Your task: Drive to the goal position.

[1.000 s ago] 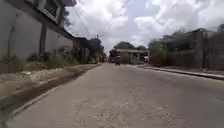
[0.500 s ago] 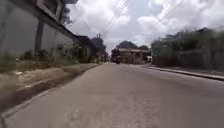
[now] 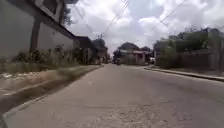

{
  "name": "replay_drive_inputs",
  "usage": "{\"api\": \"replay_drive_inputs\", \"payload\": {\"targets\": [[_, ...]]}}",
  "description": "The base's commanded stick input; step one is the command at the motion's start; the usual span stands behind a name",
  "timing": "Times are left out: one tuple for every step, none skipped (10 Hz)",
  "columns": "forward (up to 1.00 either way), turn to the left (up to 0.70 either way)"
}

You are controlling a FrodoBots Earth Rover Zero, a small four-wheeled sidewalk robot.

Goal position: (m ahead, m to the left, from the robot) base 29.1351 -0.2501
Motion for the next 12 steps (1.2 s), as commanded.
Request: {"api": "replay_drive_inputs", "payload": {"targets": [[0.98, 0.00], [0.98, 0.00], [0.98, 0.00], [0.96, 0.00], [0.95, 0.00], [0.95, 0.00], [0.95, 0.00], [0.95, 0.00], [0.95, 0.00], [0.95, 0.00], [0.95, 0.00], [0.95, 0.00]]}}
